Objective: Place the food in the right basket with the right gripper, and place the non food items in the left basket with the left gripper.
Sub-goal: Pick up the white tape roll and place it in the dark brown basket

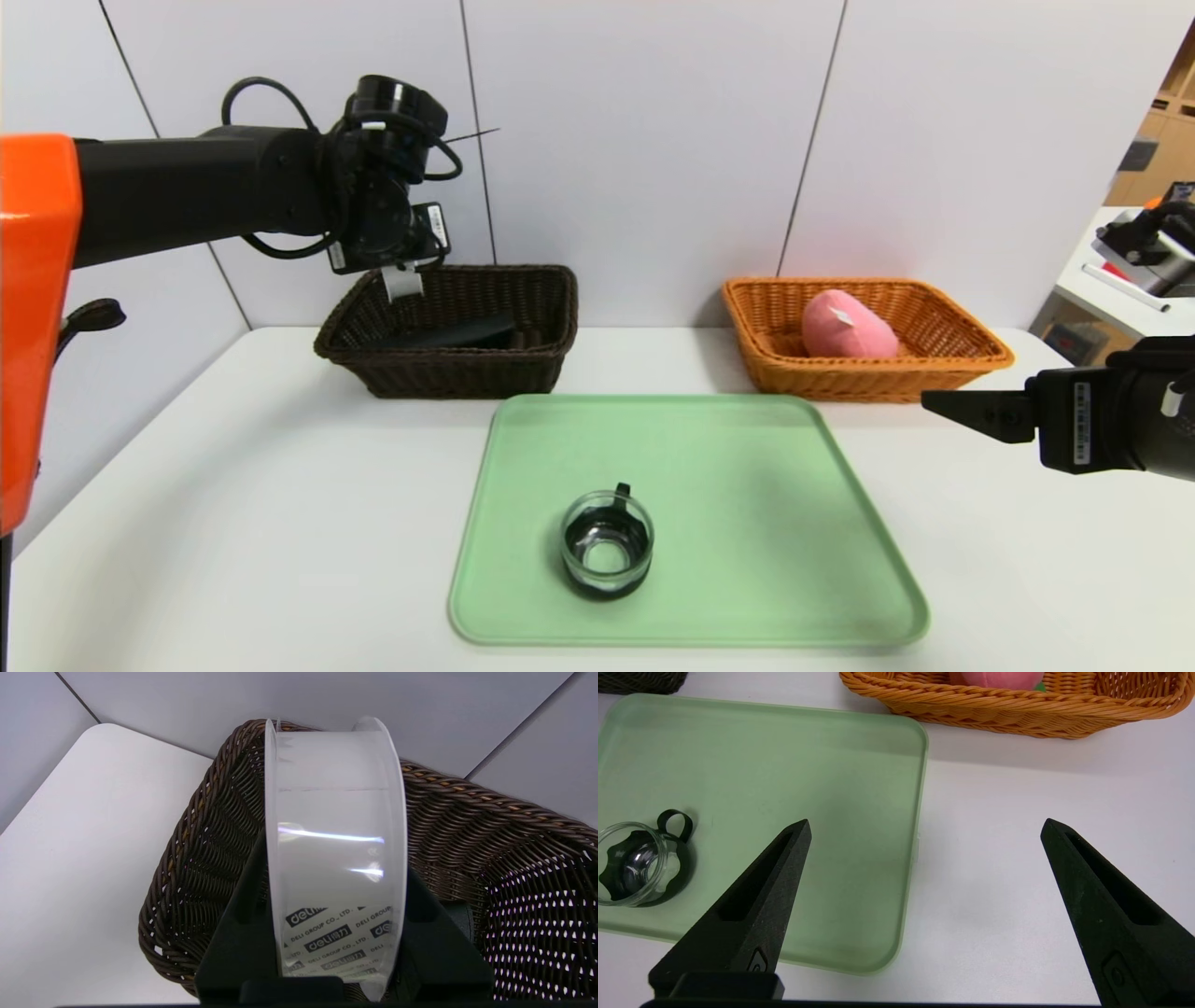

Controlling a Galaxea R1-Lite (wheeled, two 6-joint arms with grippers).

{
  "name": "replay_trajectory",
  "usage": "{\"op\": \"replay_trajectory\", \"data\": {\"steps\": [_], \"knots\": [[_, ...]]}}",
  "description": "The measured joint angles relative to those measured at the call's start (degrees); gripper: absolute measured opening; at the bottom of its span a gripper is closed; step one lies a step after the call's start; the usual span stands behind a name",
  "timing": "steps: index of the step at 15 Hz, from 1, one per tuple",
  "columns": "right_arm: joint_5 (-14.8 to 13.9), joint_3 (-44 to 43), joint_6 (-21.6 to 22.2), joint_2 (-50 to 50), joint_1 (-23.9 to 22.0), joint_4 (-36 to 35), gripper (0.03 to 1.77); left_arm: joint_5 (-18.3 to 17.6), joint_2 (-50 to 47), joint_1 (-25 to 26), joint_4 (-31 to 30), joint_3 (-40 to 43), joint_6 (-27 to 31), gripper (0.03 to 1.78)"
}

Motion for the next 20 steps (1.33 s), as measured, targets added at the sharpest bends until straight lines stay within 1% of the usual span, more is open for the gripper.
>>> {"op": "replay_trajectory", "data": {"steps": [6,14,20], "knots": [[0.04,0.72,0.06,0.23,-0.09,-0.05,1.7,-0.02,3.18,0.85,-2.65,0.0,0.22,0.59],[0.15,0.91,0.09,0.54,-0.09,-0.05,1.7,-0.35,6.62,2.43,-2.9,-0.15,-0.06,0.59],[0.17,1.6,-0.02,0.56,-0.17,-0.06,1.7,-0.94,8.14,2.54,-4.44,-0.17,-0.2,0.59]]}}
